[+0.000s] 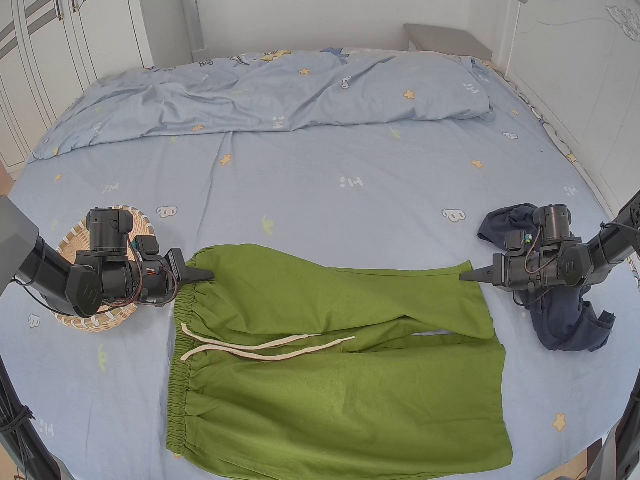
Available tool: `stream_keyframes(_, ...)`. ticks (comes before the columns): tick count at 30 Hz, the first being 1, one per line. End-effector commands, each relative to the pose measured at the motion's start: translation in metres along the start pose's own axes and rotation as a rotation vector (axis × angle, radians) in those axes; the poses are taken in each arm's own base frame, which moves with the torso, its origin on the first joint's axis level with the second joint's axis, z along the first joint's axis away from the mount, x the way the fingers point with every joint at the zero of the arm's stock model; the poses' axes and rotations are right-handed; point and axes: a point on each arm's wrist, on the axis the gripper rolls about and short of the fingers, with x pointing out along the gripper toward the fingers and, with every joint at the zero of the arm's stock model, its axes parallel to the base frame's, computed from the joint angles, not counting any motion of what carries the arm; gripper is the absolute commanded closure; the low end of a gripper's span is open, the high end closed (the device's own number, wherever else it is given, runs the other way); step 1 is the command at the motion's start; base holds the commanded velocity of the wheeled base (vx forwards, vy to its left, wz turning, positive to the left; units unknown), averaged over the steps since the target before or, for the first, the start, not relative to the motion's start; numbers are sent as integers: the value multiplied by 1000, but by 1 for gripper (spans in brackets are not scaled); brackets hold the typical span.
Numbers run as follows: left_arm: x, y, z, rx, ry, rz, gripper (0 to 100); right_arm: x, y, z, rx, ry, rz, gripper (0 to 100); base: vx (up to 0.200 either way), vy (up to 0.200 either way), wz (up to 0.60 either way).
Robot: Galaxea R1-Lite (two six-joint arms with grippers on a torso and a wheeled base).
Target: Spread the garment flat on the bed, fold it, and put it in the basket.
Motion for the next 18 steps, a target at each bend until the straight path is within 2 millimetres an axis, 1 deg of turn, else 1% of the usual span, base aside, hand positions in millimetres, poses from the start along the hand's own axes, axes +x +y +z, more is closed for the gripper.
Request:
stream_keyframes(1,0,0,1,2,-3,-2,100,-14,11,18,-51,-70,-30,100,0,0,0)
stream_keyframes(4,1,-1,1,4,-2,-3,100,-19,19,35,-59,-123,-39,100,0,0,0)
stream_keyframes(5,0,-1,1,4,-4,-3,100,-22,22,44,-55,-149,-35,100,0,0,0)
stream_keyframes(6,0,-1,1,4,-4,-3,100,-22,22,45,-56,-151,-34,100,0,0,0)
stream_keyframes(8,-1,1,5,3,-18,-1,100,-25,28,61,-61,-194,-25,100,0,0,0)
stream_keyframes(11,-2,1,7,5,-25,-1,100,-28,32,72,-83,-224,-19,100,0,0,0)
stream_keyframes(12,-2,1,7,5,-25,-1,100,-28,32,73,-85,-227,-18,100,0,0,0)
stream_keyframes(13,-2,1,8,8,-26,-2,100,-29,35,79,-96,-245,-19,100,0,0,0)
stream_keyframes(16,1,2,9,8,-26,-2,100,-26,41,90,-112,-276,-28,100,0,0,0)
stream_keyframes(17,1,2,9,8,-26,-2,100,-26,41,90,-112,-276,-28,100,0,0,0)
stream_keyframes(18,1,4,12,9,-35,-2,100,-25,45,98,-128,-297,-30,100,0,0,0)
